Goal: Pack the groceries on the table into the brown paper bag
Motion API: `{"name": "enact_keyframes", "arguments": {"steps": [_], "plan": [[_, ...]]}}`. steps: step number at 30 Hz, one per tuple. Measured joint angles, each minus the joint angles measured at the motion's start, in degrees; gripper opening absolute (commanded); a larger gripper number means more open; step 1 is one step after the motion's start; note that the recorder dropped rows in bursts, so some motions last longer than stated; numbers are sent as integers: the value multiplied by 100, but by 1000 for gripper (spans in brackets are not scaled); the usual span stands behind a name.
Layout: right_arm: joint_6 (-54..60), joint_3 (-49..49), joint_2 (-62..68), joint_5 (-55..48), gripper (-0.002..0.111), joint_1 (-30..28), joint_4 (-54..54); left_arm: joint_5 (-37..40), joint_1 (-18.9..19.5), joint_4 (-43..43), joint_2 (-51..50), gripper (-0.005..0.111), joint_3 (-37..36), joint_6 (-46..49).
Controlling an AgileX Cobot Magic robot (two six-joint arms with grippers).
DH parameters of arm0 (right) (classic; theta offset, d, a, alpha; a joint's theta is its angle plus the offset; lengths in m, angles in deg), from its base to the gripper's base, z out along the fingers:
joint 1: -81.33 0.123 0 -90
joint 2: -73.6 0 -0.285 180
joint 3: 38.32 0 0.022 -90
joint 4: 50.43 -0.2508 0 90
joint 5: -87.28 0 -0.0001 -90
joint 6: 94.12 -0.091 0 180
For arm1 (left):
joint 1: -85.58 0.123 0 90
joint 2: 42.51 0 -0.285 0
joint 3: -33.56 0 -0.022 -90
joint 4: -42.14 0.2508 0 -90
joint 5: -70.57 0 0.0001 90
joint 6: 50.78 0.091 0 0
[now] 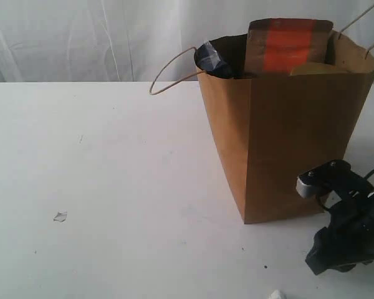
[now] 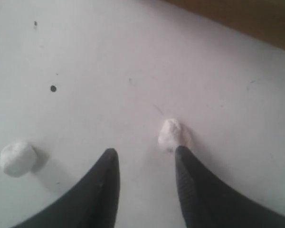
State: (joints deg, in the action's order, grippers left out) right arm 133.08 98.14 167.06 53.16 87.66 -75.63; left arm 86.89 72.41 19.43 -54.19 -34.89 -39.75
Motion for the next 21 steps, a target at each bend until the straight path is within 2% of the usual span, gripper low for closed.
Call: {"name": "enact_keyframes", "arguments": {"steps": [6, 10, 13, 18, 21], "plan": [[10, 0, 115, 557, 36, 0, 153, 0, 0, 0, 0, 0, 0, 0], [20, 0, 336, 526, 35, 23, 165, 0, 0, 0, 0, 0, 0, 0], [46, 0, 523, 485, 25, 35, 172, 0, 0, 0, 0, 0, 0, 0], [46, 88, 502, 157, 2, 55, 161, 0, 0, 0, 0, 0, 0, 0], [12, 263, 303, -348, 0, 55, 134, 0, 0, 0, 0, 0, 0, 0]]}}
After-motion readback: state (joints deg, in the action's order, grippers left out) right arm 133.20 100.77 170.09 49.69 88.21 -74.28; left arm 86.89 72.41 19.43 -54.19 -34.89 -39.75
